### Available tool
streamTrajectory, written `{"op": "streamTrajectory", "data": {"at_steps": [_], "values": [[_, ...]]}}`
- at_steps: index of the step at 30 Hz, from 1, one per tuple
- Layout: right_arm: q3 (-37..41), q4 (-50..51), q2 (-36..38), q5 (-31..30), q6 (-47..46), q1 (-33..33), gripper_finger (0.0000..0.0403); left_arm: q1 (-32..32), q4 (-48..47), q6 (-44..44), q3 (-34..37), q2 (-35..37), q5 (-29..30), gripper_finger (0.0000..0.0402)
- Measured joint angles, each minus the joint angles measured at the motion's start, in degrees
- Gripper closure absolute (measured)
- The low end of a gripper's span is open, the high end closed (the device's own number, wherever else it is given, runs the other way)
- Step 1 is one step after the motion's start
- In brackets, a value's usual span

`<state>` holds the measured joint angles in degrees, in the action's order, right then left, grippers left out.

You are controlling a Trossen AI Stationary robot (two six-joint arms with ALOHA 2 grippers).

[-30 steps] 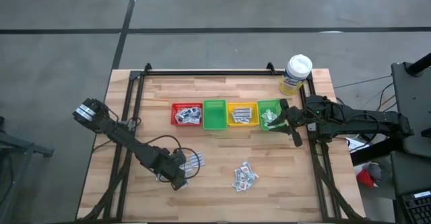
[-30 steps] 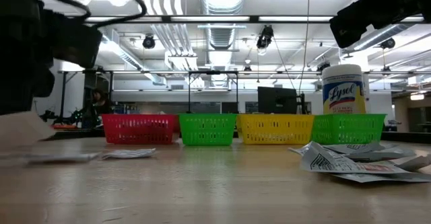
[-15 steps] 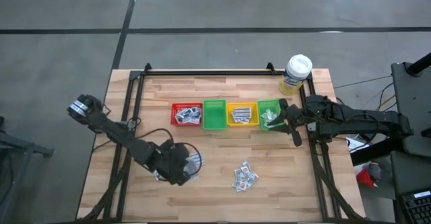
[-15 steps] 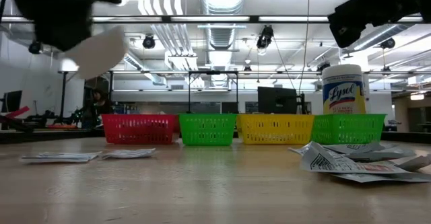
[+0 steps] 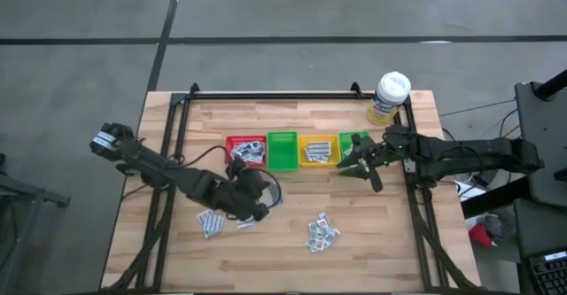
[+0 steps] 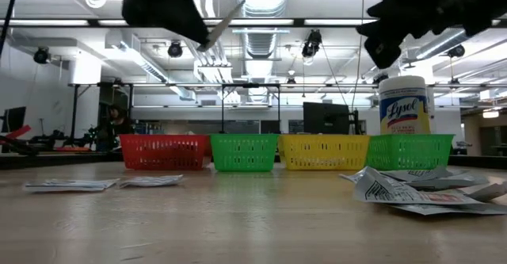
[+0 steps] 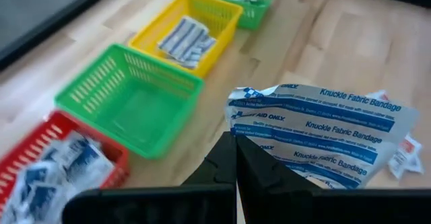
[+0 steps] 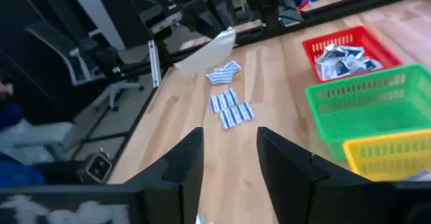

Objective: Pick & Place First Aid Supplies
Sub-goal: Put the blue bandage into the yellow basket

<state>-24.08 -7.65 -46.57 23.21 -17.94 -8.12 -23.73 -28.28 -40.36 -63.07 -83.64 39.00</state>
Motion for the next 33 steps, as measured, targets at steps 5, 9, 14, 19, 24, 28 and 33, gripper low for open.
{"op": "streamTrajectory", "data": {"at_steps": [5, 9, 14, 19, 24, 28, 33], "values": [[-1.01, -7.7, -7.53, 1.35, -4.61, 0.02, 0.0245, 3.24, 1.29, 3.53, 0.33, -0.02, 0.24, 0.0402], [-4.78, -8.06, -13.29, 1.3, -3.87, 0.0, 0.0233, 4.86, 1.32, 4.78, 0.39, -0.02, 1.31, 0.0402], [-11.42, -7.61, -21.08, 1.0, -0.86, 0.02, 0.023, 5.74, 1.31, 6.15, 0.46, -0.02, 3.99, 0.0402], [-18.03, -7.14, -29.12, 0.8, 0.92, 0.0, 0.0237, 5.78, 1.3, 6.8, 0.46, -0.02, 7.19, 0.0402], [-24.72, -1.71, -35.96, 0.64, 2.86, 0.0, 0.0244, 5.78, 1.29, 7.48, 0.55, -0.02, 9.77, 0.0402], [-29.61, 1.25, -40.14, 0.64, 3.13, 0.0, 0.0247, 5.86, 1.26, 7.39, 1.18, -0.02, 10.63, 0.0402], [-34.57, 5.15, -43.77, 0.66, 3.4, 0.0, 0.0248, 5.89, 1.28, 5.27, 2.95, -0.04, 10.91, 0.0402]]}}
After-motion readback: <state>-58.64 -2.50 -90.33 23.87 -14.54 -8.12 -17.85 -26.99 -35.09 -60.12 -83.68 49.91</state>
